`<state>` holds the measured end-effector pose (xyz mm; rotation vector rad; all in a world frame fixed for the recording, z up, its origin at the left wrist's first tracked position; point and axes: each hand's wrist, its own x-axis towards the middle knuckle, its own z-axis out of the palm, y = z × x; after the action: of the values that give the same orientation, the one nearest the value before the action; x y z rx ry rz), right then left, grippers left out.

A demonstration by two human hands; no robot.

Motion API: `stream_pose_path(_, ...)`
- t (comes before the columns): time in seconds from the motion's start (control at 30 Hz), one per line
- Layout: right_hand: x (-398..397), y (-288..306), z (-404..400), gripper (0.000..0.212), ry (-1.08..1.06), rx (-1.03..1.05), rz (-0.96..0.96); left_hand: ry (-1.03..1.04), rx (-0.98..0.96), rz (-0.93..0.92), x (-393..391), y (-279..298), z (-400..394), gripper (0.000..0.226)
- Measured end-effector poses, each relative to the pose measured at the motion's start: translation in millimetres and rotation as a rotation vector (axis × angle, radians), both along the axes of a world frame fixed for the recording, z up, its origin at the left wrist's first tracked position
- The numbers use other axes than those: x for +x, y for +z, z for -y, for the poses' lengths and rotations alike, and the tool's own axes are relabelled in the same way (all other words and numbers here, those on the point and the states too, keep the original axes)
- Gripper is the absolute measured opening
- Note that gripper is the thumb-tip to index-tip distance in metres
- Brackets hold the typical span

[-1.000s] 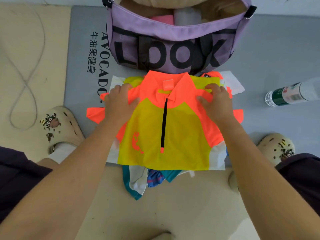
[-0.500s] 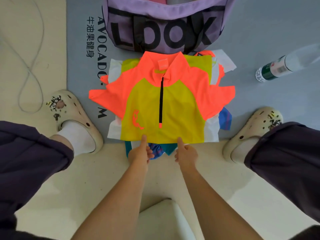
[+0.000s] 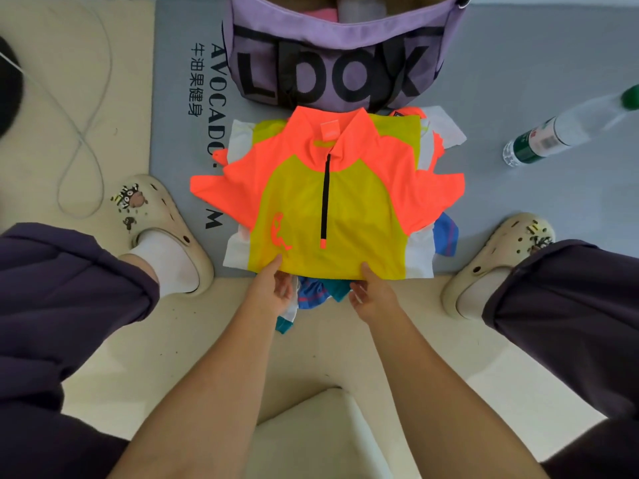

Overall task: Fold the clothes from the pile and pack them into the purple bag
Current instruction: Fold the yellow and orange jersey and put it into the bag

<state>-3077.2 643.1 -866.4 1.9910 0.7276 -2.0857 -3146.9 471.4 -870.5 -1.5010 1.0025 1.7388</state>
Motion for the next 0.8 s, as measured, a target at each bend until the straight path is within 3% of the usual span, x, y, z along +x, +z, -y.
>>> stream_pose_path(0.1,8,2,-2,0.040,-0.048,0.085,-0.088,0.027,-0.025,-0.147,10,-2,9,0.024)
stream_pose_path(0.2,21,-1,-2,0.028,-0.020,0.166,-0.004,-0.198,-0.104,-0.099,30,-8,17,0.037)
stream_pose_path(0.27,25,-5,-3,0.025,0.018,0.219,0.146,-0.381,-0.299,0.035,38,-10,20,0.026)
stream_pose_path(0.33,22,-6,-3,0.035,0.087,0.265,0.268,-0.452,-0.594,0.054,37,-12,24,0.031)
stream_pose_path(0.4,14,-4,-2,0.040,0.306,0.468,0.331,-0.501,-0.855,-0.103,25,-7,25,0.040)
stream_pose_path(0.47,1,5,6,0.033,0.632,0.784,0.199,-0.572,-0.980,-0.301,7,-2,28,0.043)
stream_pose_path(0.53,-16,14,15,0.028,1.003,1.100,-0.017,-0.695,-0.950,-0.412,-14,-3,32,0.042)
stream_pose_path(0.6,-35,16,22,0.046,1.412,1.299,-0.135,-0.830,-0.834,-0.381,-30,-8,37,0.050)
stream_pose_path(0.67,-50,13,26,0.065,1.704,1.319,-0.161,-0.955,-0.761,-0.294,-39,-12,44,0.063)
stream_pose_path(0.8,-61,0,20,0.076,1.930,1.222,-0.109,-1.291,-0.680,-0.229,-45,-14,65,0.031)
